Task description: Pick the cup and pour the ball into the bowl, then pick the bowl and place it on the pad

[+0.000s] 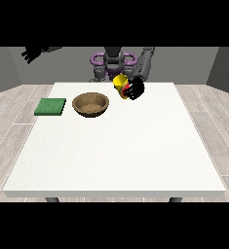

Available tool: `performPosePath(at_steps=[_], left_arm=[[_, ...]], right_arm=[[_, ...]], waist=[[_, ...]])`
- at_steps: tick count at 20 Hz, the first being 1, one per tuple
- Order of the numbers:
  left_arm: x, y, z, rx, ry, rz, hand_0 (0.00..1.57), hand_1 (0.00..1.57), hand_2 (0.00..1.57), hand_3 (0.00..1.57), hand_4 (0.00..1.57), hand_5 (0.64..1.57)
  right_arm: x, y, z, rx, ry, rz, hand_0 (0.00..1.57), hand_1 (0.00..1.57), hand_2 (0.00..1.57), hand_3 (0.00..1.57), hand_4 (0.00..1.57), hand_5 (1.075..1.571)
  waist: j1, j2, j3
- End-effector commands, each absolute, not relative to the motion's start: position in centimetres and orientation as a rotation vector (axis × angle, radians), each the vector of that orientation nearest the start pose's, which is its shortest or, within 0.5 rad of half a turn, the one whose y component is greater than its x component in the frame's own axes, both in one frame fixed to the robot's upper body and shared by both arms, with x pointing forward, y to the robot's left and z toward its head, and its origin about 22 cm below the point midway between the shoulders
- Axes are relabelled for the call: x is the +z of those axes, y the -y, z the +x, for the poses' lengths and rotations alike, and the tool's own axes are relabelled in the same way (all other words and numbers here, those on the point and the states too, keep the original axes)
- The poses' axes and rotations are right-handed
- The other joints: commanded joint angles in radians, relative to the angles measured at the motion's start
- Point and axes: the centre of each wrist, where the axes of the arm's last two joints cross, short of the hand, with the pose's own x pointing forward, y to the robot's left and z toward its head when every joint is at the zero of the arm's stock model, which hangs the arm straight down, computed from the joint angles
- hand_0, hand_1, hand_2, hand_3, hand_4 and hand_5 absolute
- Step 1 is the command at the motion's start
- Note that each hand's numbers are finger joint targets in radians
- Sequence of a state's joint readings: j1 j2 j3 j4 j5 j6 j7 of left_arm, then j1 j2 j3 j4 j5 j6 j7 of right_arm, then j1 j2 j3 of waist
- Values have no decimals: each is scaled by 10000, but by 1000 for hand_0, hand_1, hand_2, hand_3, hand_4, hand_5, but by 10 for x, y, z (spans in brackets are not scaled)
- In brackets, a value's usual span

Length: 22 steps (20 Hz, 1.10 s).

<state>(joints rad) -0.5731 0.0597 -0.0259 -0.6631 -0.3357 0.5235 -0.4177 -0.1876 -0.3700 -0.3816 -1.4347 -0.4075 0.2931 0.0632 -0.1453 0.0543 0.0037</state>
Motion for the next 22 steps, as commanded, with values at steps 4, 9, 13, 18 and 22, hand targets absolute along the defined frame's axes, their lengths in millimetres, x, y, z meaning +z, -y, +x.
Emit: performPosePath(at_steps=[4,9,13,18,22], left_arm=[[-41,-150,370,-7776,16244,9165,1362,1362,1571,1571,1448,1533],[-23,-105,379,-9482,15406,10020,1370,1370,1571,1571,1455,1531],[7,-85,397,-10982,15092,11316,1359,1359,1571,1571,1466,1531],[19,-64,397,-12635,14208,13003,1351,1351,1571,1571,1364,1563],[22,-56,398,-14109,13523,15250,1470,1470,1571,1571,1099,1570]], right_arm=[[51,395,273,-932,16235,617,0,0,0,151,668,1561],[27,422,257,-1346,15866,424,0,0,0,74,688,1559],[23,422,263,-1363,15814,614,0,0,0,0,675,1556],[14,419,264,-1254,15707,712,0,0,0,127,691,1554],[31,414,284,-1062,15674,704,0,0,0,248,698,1556]], waist=[[18,-776,5],[354,-1036,-4],[320,-819,-11],[180,-1124,-16],[107,-996,-21]])
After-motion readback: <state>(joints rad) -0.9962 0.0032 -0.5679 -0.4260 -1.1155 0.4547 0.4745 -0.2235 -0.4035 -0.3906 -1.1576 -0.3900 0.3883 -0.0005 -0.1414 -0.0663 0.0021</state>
